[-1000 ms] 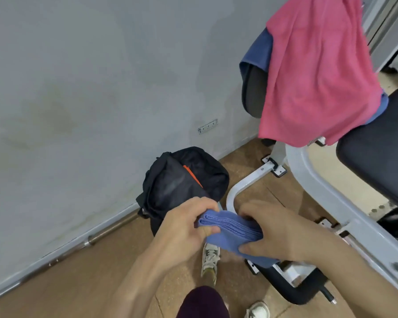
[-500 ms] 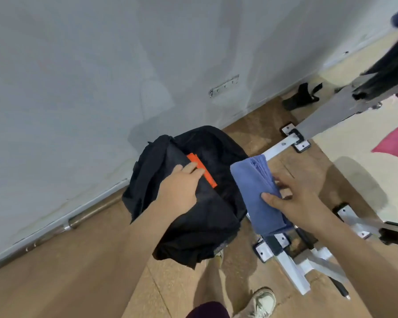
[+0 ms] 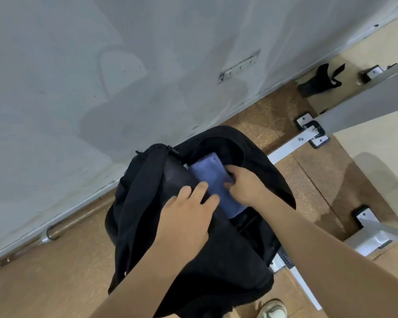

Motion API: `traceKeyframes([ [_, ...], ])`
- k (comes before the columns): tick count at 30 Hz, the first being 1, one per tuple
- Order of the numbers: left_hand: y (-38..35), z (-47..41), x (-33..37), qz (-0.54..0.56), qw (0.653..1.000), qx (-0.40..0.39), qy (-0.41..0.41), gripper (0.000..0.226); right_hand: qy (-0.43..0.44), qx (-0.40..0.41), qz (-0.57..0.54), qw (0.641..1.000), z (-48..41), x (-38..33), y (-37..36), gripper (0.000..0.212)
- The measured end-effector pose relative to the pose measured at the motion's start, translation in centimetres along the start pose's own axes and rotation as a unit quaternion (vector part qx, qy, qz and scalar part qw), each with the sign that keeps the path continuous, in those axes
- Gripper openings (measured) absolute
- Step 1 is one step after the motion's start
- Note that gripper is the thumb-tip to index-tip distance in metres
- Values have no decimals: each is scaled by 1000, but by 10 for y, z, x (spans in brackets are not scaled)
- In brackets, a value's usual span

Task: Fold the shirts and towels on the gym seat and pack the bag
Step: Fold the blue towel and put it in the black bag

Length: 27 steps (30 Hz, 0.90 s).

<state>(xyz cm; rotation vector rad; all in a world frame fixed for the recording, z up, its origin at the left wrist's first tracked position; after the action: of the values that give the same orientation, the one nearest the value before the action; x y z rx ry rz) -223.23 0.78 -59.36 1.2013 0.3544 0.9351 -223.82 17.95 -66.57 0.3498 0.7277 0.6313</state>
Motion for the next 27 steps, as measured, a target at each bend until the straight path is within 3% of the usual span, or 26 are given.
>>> traceKeyframes([
  [3, 11, -12, -3, -23, 998, 21, -46, 37, -17, -59, -18, 998, -12, -1, 1, 38],
  [6, 17, -21, -15, -67, 994, 18, -84, 28, -19, -118, -40, 992, -12, -2, 12, 36],
  [8, 22, -19, -24, -48, 993, 27, -107, 17, -17, -116, -31, 993, -8, -4, 17, 41],
  [10, 30, -12, -29, -19, 992, 31, -124, 7, -8, -64, 3, 998, 1, -8, 23, 47],
  [13, 36, -2, -31, -28, 989, 8, -148, 17, -19, 3, 50, 999, 30, -5, 30, 43],
  [17, 31, 4, -5, -28, 977, -36, -210, 31, -125, -55, -113, 984, 72, 13, 24, 47],
  [22, 16, 10, 8, -3, 976, -62, -209, 38, -190, -4, -193, 963, 86, 25, -18, 55],
  [25, 15, 8, 6, 10, 980, -54, -189, 42, -237, -45, -223, 945, 85, 20, -47, 27],
  [27, 14, 6, 7, 12, 981, -48, -185, 45, -267, -64, -261, 926, 82, 16, -50, 24],
])
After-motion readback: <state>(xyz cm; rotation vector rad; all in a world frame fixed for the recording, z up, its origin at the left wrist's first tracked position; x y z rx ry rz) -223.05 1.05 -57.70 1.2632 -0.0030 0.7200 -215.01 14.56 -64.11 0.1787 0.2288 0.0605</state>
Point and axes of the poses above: each hand's wrist, its own z-axis away from the middle knuckle, its own y-axis out of the back of the hand, x = y × z, the point moved 1 cm from there along -z, towards the middle knuckle, and after that the axes turned 2 degrees about z, right-handed, at the moved point
